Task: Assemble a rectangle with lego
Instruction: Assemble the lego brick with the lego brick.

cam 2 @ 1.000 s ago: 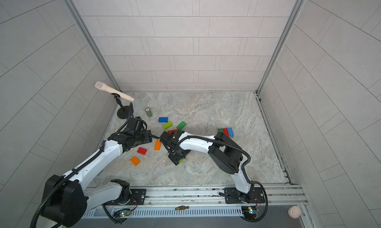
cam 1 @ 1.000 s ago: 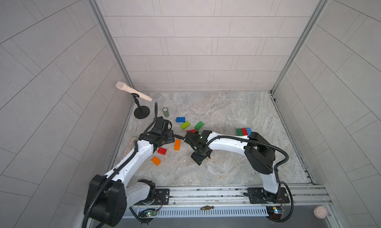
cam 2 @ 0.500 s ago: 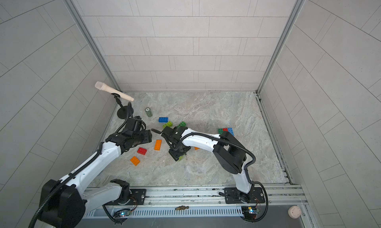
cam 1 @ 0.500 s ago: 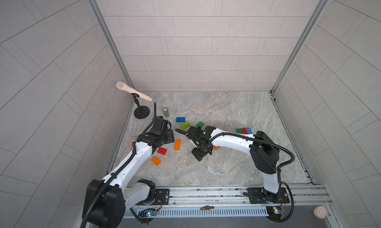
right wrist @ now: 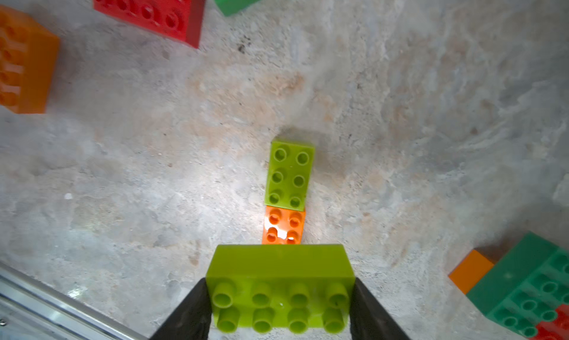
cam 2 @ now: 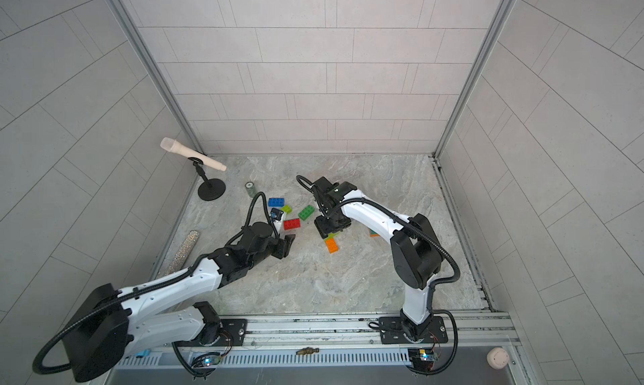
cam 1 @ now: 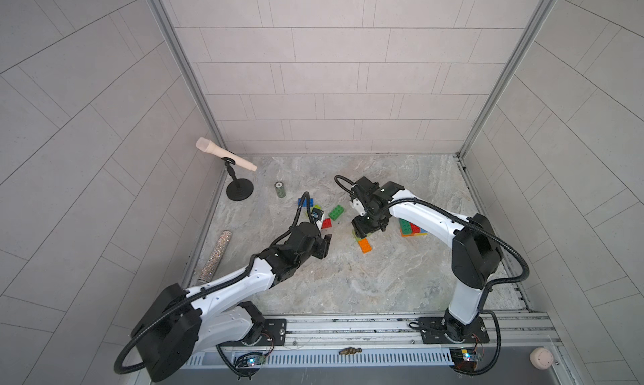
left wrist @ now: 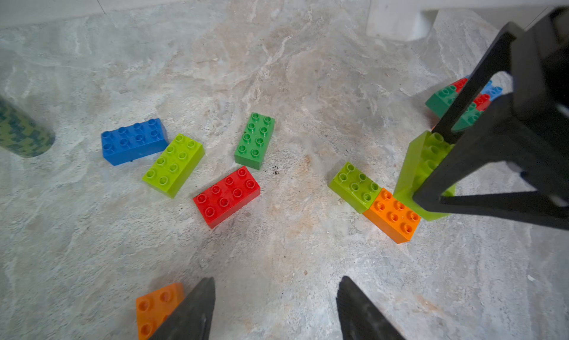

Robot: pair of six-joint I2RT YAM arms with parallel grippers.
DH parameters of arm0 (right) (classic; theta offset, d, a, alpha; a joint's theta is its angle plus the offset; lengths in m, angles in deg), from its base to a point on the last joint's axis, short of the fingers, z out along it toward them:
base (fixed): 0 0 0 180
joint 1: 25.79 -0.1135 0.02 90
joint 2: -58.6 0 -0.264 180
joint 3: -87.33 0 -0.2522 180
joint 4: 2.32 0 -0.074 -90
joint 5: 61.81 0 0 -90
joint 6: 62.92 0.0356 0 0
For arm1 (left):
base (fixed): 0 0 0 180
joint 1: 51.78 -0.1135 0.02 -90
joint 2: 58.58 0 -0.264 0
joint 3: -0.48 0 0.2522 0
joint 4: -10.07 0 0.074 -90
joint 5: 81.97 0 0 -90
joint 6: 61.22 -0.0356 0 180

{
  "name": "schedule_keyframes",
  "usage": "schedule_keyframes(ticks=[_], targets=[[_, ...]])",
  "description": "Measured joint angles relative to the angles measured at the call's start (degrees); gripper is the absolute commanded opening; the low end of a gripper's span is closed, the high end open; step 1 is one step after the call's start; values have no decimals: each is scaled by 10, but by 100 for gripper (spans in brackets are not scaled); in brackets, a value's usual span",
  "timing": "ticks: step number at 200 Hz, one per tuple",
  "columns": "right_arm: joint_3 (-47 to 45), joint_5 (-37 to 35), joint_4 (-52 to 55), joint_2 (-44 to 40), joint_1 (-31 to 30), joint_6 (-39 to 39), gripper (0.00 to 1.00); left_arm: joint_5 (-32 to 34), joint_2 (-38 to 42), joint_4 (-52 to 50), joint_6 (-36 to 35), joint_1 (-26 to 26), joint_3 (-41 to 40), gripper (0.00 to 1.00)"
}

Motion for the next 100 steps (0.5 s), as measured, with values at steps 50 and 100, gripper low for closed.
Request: schedule_keyframes(ticks=[50,100], targets=[[13,-29,12,52,-3,-27,30,-6,-63,54,1,9,10,67],[20,-37,6,63,2,-31,28,-16,-75,68,5,9,12,67]])
